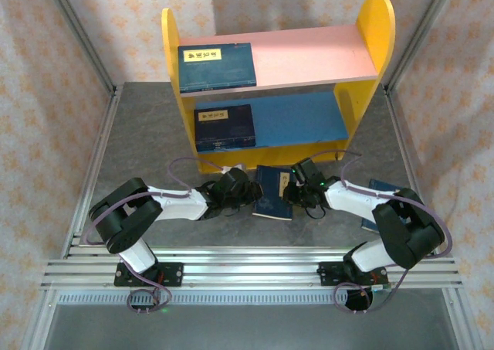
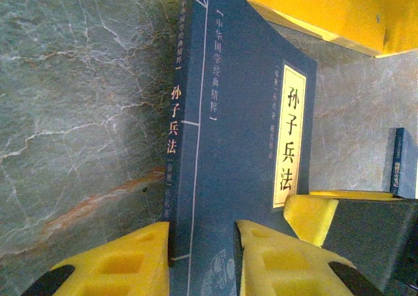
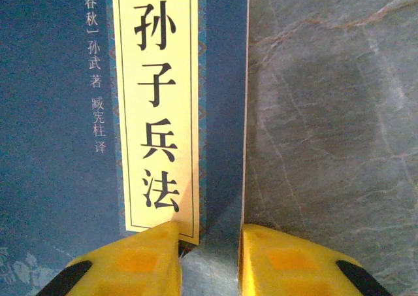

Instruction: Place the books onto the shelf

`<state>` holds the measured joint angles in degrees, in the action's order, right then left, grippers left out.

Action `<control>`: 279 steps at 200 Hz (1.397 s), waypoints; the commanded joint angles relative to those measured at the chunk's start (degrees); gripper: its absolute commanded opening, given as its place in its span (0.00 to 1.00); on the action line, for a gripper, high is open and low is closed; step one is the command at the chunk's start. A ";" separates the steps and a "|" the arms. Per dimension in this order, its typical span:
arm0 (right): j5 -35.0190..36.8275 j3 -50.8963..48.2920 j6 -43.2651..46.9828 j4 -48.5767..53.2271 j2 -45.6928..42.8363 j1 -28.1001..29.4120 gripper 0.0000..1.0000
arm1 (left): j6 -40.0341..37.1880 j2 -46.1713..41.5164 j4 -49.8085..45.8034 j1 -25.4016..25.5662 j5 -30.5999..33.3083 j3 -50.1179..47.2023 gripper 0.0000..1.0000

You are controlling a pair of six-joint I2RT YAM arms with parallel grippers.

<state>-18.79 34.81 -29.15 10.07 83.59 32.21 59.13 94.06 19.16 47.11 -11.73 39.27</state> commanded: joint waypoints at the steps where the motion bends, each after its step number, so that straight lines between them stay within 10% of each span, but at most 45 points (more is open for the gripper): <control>1: -15.26 -4.46 -1.09 -16.77 8.42 5.06 0.25 | 1.19 -2.48 14.78 2.89 -10.21 2.62 0.26; 197: -14.74 -7.52 -0.40 -17.90 3.06 5.10 0.25 | -5.51 -2.26 -18.23 6.15 3.55 12.04 0.24; 279: -14.30 -7.66 -0.21 -17.33 2.98 5.06 0.24 | -4.98 -1.18 -24.71 6.15 7.76 12.69 0.38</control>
<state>-27.03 28.95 -29.41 -10.41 84.75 34.46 54.98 91.94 -2.50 52.51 -4.58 51.70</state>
